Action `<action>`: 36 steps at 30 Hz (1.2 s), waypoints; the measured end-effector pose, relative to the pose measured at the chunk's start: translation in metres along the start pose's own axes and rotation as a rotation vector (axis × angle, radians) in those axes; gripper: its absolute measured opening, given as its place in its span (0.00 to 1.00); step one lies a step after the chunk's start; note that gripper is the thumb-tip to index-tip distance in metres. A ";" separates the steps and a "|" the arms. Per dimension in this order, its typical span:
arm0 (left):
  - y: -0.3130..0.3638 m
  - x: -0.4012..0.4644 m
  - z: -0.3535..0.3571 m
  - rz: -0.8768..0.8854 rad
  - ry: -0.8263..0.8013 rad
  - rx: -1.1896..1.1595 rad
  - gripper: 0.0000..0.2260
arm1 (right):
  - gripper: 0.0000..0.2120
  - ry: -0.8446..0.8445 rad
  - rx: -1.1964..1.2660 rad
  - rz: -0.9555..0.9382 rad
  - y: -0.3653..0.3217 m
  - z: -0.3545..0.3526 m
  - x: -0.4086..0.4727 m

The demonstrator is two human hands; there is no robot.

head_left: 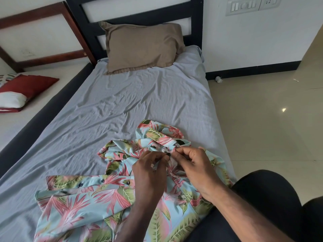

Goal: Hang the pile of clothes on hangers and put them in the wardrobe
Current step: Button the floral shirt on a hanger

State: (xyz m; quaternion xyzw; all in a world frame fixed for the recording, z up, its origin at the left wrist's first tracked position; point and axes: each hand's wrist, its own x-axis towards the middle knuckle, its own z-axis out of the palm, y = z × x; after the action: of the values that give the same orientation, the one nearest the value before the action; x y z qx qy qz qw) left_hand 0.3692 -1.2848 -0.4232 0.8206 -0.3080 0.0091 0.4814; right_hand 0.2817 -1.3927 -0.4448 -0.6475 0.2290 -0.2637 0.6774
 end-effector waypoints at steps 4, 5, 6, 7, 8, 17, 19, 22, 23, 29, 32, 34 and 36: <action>0.001 0.000 0.000 0.001 -0.004 0.038 0.05 | 0.09 0.023 -0.202 -0.113 0.002 -0.001 0.001; 0.001 0.000 0.000 -0.003 -0.007 0.039 0.05 | 0.08 0.022 -0.257 -0.147 0.003 -0.002 0.001; 0.001 0.000 0.000 -0.013 -0.007 0.031 0.06 | 0.07 0.016 -0.294 -0.169 0.003 -0.002 0.001; 0.000 0.001 -0.001 -0.023 -0.003 0.018 0.07 | 0.06 0.004 -0.317 -0.179 0.003 -0.003 0.001; -0.001 0.002 -0.001 -0.034 0.000 0.003 0.07 | 0.07 -0.007 -0.341 -0.188 0.003 -0.003 0.000; -0.006 0.000 0.000 -0.144 -0.115 -0.144 0.07 | 0.08 0.035 -0.480 -0.260 -0.006 -0.002 -0.006; -0.007 0.000 0.000 -0.157 -0.148 -0.194 0.07 | 0.08 0.019 -0.545 -0.346 -0.008 -0.002 -0.007; -0.003 -0.002 -0.001 -0.171 -0.174 -0.222 0.13 | 0.06 -0.012 -0.632 -0.437 -0.008 -0.002 -0.006; -0.003 -0.002 -0.001 -0.157 -0.168 -0.195 0.14 | 0.06 -0.021 -0.656 -0.448 -0.008 -0.001 -0.006; -0.007 -0.002 0.005 -0.199 -0.102 -0.175 0.10 | 0.02 -0.003 -0.415 -0.309 -0.005 0.000 -0.007; -0.010 -0.003 0.008 -0.337 -0.173 -0.438 0.14 | 0.04 0.013 -0.284 -0.219 -0.003 -0.002 -0.003; -0.014 -0.003 0.008 -0.367 -0.203 -0.520 0.16 | 0.06 0.001 -0.176 -0.131 -0.003 -0.003 -0.002; -0.015 -0.003 0.007 -0.307 -0.218 -0.465 0.12 | 0.07 0.024 -0.099 -0.055 -0.003 -0.005 -0.001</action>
State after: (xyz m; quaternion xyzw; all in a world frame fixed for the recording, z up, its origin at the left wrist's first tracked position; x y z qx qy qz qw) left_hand 0.3728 -1.2841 -0.4401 0.7215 -0.2241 -0.2227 0.6161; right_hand 0.2773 -1.3961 -0.4424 -0.6831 0.2320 -0.2781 0.6343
